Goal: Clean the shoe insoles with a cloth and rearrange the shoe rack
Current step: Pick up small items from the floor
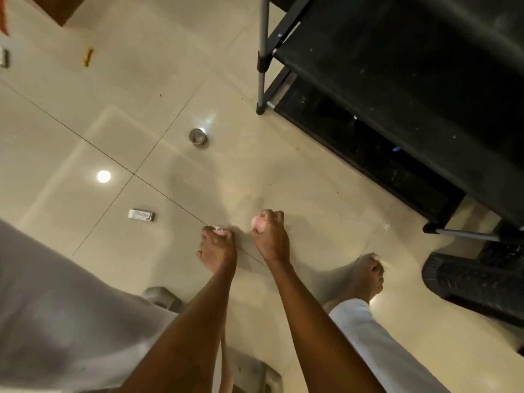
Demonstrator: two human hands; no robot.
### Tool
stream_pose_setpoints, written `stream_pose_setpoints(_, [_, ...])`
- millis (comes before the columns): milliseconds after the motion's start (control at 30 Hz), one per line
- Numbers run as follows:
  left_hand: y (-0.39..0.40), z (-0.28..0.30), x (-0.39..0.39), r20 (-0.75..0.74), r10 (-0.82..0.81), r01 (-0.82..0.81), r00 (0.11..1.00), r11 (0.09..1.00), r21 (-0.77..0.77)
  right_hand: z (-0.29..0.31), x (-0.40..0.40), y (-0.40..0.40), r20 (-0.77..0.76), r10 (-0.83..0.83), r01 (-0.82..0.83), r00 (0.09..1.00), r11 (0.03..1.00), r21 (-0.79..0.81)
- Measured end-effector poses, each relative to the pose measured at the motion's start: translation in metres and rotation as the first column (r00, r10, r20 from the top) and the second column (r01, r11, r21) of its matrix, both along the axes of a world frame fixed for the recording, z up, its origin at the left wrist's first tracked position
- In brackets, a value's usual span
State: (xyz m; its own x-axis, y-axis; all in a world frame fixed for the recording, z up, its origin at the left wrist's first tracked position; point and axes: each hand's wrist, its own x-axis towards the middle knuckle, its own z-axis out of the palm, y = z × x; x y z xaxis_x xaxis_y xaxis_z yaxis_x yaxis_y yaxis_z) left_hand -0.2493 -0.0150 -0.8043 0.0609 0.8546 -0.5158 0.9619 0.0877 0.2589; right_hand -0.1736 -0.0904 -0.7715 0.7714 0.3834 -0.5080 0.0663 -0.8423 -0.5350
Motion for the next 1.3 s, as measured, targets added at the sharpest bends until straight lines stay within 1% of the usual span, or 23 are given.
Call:
stream_pose_setpoints(67, [-0.001, 0.006, 0.003, 0.113, -0.006, 0.006, 0.994, 1.000, 0.003, 0.004, 0.006, -0.011, -0.003, -0.005, 0.005, 1.000, 1.000, 0.014])
stream_pose_setpoints(100, [-0.002, 0.010, 0.004, 0.180, -0.037, 0.040, 0.983, 0.999, -0.014, 0.009, 0.008, -0.016, -0.006, -0.013, 0.013, 1.000, 1.000, 0.019])
stream_pose_setpoints(200, [-0.009, 0.032, 0.011, 0.356, -0.166, 0.211, 0.920, 0.973, -0.092, 0.033, 0.012, -0.028, -0.048, -0.053, 0.055, 0.997, 0.997, 0.051])
stream_pose_setpoints(233, [-0.012, 0.045, 0.016, 0.401, -0.198, 0.261, 0.895, 0.959, -0.111, 0.047, 0.014, -0.032, -0.073, -0.105, 0.110, 0.992, 0.992, 0.067])
stream_pose_setpoints(300, [-0.018, 0.072, 0.026, 0.476, -0.235, 0.345, 0.847, 0.925, -0.158, 0.075, 0.019, -0.035, -0.119, -0.262, 0.275, 0.958, 0.955, 0.110])
stream_pose_setpoints(333, [-0.021, 0.089, 0.031, 0.511, -0.264, 0.399, 0.818, 0.901, -0.173, 0.093, 0.023, -0.038, -0.127, -0.343, 0.359, 0.931, 0.923, 0.138])
stream_pose_setpoints(400, [-0.029, 0.121, 0.041, 0.564, -0.333, 0.502, 0.756, 0.847, -0.173, 0.127, 0.029, -0.046, -0.146, -0.442, 0.463, 0.885, 0.869, 0.174])
stream_pose_setpoints(500, [-0.043, 0.174, 0.060, 0.663, -0.383, 0.615, 0.643, 0.775, -0.148, 0.179, 0.036, -0.059, -0.142, -0.468, 0.488, 0.872, 0.850, 0.199])
stream_pose_setpoints(600, [-0.058, 0.230, 0.074, 0.742, -0.443, 0.731, 0.503, 0.676, -0.093, 0.233, 0.035, -0.079, -0.082, -0.523, 0.526, 0.848, 0.813, 0.252])
stream_pose_setpoints(667, [-0.066, 0.266, 0.081, 0.761, -0.484, 0.776, 0.431, 0.629, -0.039, 0.265, 0.030, -0.094, -0.053, -0.573, 0.563, 0.818, 0.778, 0.279])
stream_pose_setpoints(733, [-0.075, 0.300, 0.085, 0.766, -0.517, 0.803, 0.381, 0.597, 0.003, 0.294, 0.023, -0.112, 0.001, -0.600, 0.572, 0.800, 0.764, 0.299])
stream_pose_setpoints(867, [-0.094, 0.357, 0.087, 0.755, -0.605, 0.857, 0.251, 0.501, 0.117, 0.358, 0.023, -0.141, 0.043, -0.656, 0.622, 0.753, 0.733, 0.277])
stream_pose_setpoints(933, [-0.109, 0.385, 0.089, 0.731, -0.655, 0.868, 0.192, 0.461, 0.185, 0.386, 0.024, -0.158, 0.105, -0.632, 0.593, 0.768, 0.763, 0.257])
stream_pose_setpoints(1000, [-0.126, 0.414, 0.092, 0.698, -0.699, 0.879, 0.153, 0.419, 0.228, 0.403, 0.026, -0.174, 0.231, -0.607, 0.547, 0.760, 0.790, 0.276])
stream_pose_setpoints(1067, [-0.147, 0.439, 0.101, 0.684, -0.725, 0.893, 0.079, 0.357, 0.275, 0.413, 0.032, -0.195, 0.299, -0.617, 0.548, 0.728, 0.786, 0.286])
stream_pose_setpoints(1100, [-0.158, 0.450, 0.107, 0.668, -0.743, 0.898, 0.044, 0.322, 0.300, 0.420, 0.035, -0.204, 0.314, -0.620, 0.551, 0.719, 0.784, 0.286])
stream_pose_setpoints(1200, [-0.189, 0.476, 0.124, 0.592, -0.805, 0.903, -0.024, 0.237, 0.359, 0.444, 0.043, -0.233, 0.359, -0.640, 0.564, 0.680, 0.769, 0.302])
stream_pose_setpoints(1233, [-0.202, 0.483, 0.130, 0.586, -0.808, 0.897, -0.053, 0.219, 0.384, 0.453, 0.045, -0.244, 0.370, -0.646, 0.565, 0.667, 0.763, 0.313])
stream_pose_setpoints(1300, [-0.223, 0.493, 0.141, 0.593, -0.801, 0.893, -0.081, 0.206, 0.401, 0.467, 0.047, -0.263, 0.376, -0.654, 0.568, 0.656, 0.756, 0.325])
